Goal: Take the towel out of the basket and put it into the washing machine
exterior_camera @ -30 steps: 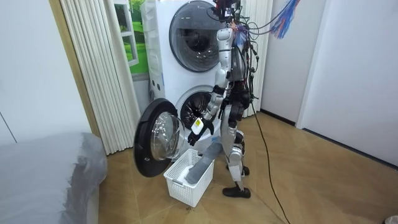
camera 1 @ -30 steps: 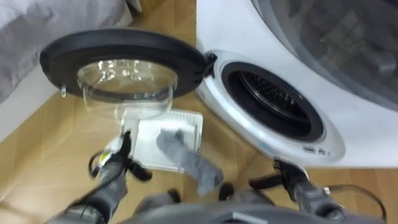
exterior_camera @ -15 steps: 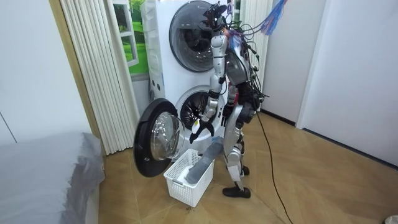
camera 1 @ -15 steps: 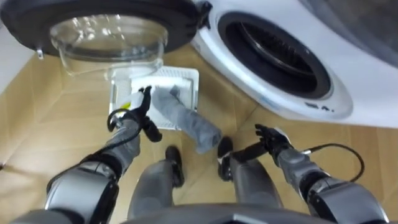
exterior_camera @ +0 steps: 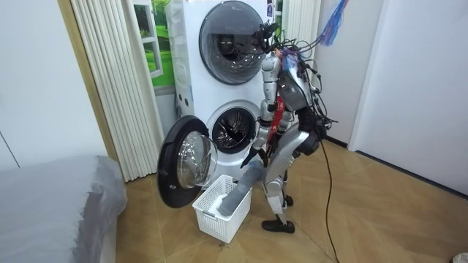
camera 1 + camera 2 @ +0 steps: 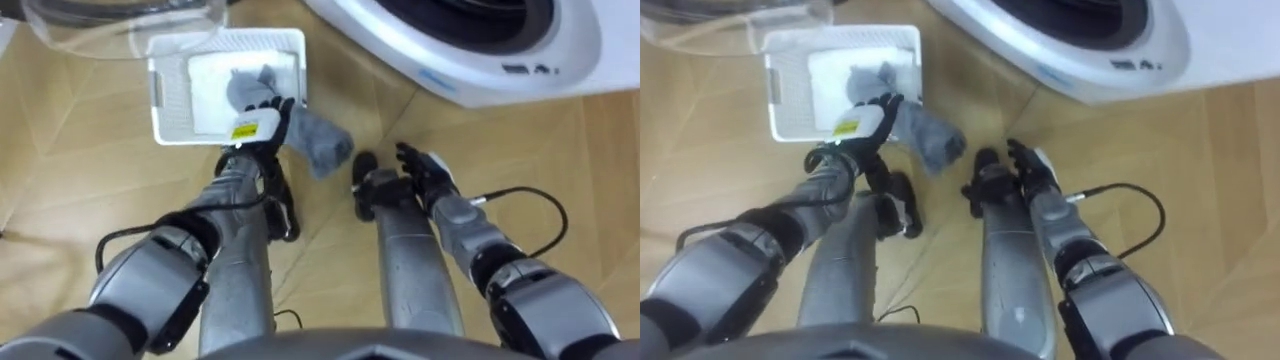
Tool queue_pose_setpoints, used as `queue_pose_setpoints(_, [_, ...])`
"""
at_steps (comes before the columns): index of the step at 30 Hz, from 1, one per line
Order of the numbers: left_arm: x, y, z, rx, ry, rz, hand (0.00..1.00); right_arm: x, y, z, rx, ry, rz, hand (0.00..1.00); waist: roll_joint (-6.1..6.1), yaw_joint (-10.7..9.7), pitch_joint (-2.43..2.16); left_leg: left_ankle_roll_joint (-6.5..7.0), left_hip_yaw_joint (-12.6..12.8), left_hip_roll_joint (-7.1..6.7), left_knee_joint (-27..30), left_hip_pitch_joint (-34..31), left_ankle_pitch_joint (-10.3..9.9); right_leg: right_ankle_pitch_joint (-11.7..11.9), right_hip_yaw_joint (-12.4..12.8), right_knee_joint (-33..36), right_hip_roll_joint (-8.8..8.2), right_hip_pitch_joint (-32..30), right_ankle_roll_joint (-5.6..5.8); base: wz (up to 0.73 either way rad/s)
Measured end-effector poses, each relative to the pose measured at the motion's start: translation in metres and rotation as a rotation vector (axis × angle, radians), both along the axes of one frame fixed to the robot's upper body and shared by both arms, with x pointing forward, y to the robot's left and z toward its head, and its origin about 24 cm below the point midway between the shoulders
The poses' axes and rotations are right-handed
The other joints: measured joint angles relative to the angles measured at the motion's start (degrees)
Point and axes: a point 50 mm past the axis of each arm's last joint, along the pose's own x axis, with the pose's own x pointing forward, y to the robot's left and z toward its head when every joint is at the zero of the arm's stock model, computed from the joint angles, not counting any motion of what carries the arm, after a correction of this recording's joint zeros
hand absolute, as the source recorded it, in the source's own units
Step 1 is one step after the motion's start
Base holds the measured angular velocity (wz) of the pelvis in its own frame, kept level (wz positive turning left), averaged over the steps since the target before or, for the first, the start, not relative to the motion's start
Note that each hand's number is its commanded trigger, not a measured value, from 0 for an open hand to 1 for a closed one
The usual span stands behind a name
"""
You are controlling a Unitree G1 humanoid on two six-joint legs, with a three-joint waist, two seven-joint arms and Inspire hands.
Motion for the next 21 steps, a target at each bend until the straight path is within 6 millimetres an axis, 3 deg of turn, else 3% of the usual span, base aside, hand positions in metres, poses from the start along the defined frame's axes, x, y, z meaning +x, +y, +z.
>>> queue_pose_setpoints(4, [0.009,0.001,0.008,0.052,-0.042,-0.049,0.00,0.012,0.007,0.009,0.039,-0.045,0.010,0.00,-0.14,-1.6,-0.07,-0.09,-0.2,0.65,4.0,-5.4,-0.3,-0.2,-0.4,3.7,0.09,-5.2,-0.45,-0.02])
queue_pose_setpoints(6, [0.013,0.000,0.012,0.073,-0.073,-0.074,0.00,0.016,0.011,0.014,0.058,-0.073,0.014,0.00,-0.15,-1.6,-0.08,-0.34,-0.5,1.68,6.5,-7.7,-1.0,-0.1,-0.5,5.1,0.66,-7.3,-0.87,-0.15])
queue_pose_setpoints(9, [0.017,-0.001,0.016,0.081,-0.110,-0.082,0.00,0.021,0.017,0.019,0.069,-0.109,0.042,0.00,-0.18,-2.8,-0.10,-0.51,-1.2,1.71,8.2,-10.0,-1.1,-0.3,-0.5,6.8,1.06,-9.3,-1.23,0.03])
queue_pose_setpoints(15, [0.030,-0.006,0.032,0.124,-0.201,-0.145,0.00,0.032,0.025,0.029,0.069,-0.164,0.055,0.00,-0.20,-3.2,-0.11,-0.91,-2.6,2.50,11.6,-15.4,-1.5,-0.1,-1.3,8.7,1.89,-13.9,-1.90,-0.04])
queue_pose_setpoints(18, [0.031,-0.005,0.033,0.156,-0.222,-0.177,0.00,0.036,0.027,0.033,0.068,-0.175,0.058,0.00,-0.21,-2.9,-0.12,-1.07,-2.9,3.35,12.6,-17.0,-1.8,0.1,-1.8,8.8,2.28,-15.2,-2.04,-0.10])
queue_pose_setpoints(21, [0.031,-0.006,0.033,0.175,-0.230,-0.200,0.00,0.039,0.029,0.036,0.068,-0.186,0.062,0.00,-0.23,-3.0,-0.11,-1.12,-3.0,3.34,12.7,-18.2,-1.8,0.1,-1.9,9.0,2.20,-16.4,-2.17,-0.02])
